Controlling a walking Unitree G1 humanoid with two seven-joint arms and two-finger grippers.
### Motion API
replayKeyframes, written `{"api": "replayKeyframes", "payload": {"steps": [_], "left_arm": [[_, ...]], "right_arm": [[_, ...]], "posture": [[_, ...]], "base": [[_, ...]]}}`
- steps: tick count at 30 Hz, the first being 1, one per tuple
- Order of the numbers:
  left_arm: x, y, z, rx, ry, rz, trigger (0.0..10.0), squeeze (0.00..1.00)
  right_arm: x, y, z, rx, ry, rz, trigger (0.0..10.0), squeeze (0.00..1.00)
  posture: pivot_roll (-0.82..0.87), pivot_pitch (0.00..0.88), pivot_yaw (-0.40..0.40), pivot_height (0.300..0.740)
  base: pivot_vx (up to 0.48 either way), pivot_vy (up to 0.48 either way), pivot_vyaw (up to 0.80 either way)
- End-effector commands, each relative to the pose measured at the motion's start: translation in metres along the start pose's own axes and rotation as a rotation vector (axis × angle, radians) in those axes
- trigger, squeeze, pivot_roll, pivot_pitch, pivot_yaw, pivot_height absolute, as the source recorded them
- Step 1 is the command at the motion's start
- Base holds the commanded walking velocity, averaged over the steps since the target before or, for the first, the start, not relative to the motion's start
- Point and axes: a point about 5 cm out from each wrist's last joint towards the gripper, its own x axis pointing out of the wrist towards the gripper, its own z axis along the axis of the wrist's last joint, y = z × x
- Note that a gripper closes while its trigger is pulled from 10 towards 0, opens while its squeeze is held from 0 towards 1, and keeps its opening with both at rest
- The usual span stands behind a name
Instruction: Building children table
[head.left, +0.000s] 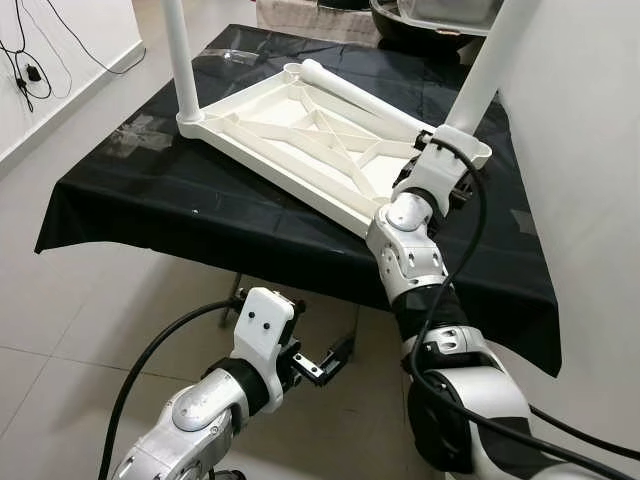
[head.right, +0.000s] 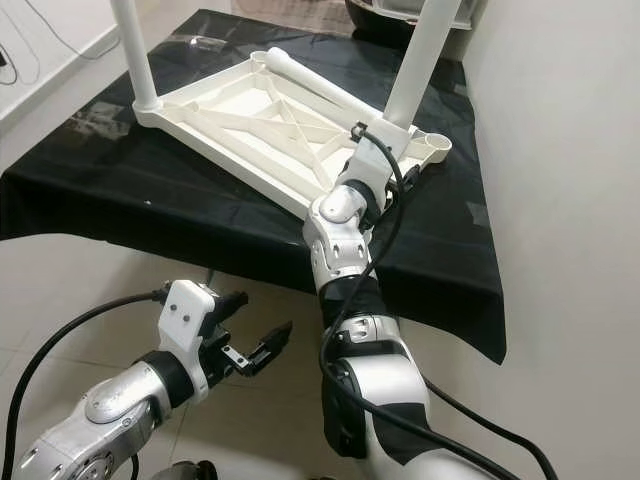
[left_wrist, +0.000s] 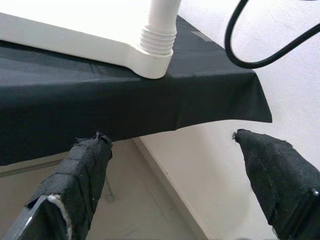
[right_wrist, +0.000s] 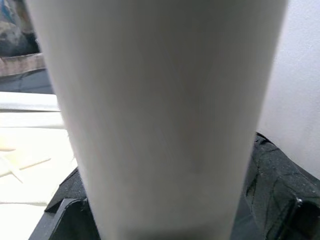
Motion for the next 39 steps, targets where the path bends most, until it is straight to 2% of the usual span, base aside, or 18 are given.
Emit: {"api": "replayKeyframes", "payload": {"steps": [1,16,22,25,30,33,39], "left_arm": [[0.002,-0.001,-0.001,-0.001,-0.004,-0.008,10.0,0.00],[0.005,-0.001,-0.002,0.009,-0.012,-0.012,10.0,0.00],[0.008,-0.001,-0.003,0.017,-0.013,-0.020,10.0,0.00],[0.009,0.001,-0.004,0.023,-0.013,-0.018,10.0,0.00],[0.010,0.002,-0.004,0.025,-0.014,-0.017,10.0,0.00],[0.011,0.003,-0.004,0.025,-0.023,-0.015,10.0,0.00],[0.012,0.004,-0.004,0.026,-0.026,-0.015,10.0,0.00]], "right_arm": [[-0.003,0.000,-0.003,-0.003,0.012,0.030,10.0,0.00],[-0.012,-0.006,-0.009,-0.013,0.027,0.123,10.0,0.00],[-0.017,-0.013,-0.015,-0.025,0.041,0.157,10.0,0.00],[-0.024,-0.016,-0.021,-0.039,0.053,0.216,10.0,0.00],[-0.025,-0.018,-0.022,-0.046,0.059,0.229,10.0,0.00],[-0.029,-0.027,-0.032,-0.078,0.088,0.278,10.0,0.00],[-0.032,-0.030,-0.037,-0.092,0.099,0.318,10.0,0.00]], "posture": [[0.14,0.124,-0.094,0.740],[0.14,0.106,-0.093,0.740],[0.14,0.083,-0.085,0.740],[0.14,0.074,-0.087,0.740],[0.14,0.072,-0.087,0.740],[0.14,0.061,-0.089,0.740],[0.14,0.059,-0.090,0.740]], "base": [[0.000,0.000,0.00],[0.000,0.000,0.00],[0.000,0.000,0.00],[0.000,0.000,0.00],[0.000,0.000,0.00],[0.000,0.000,0.00],[0.000,0.000,0.00]]}}
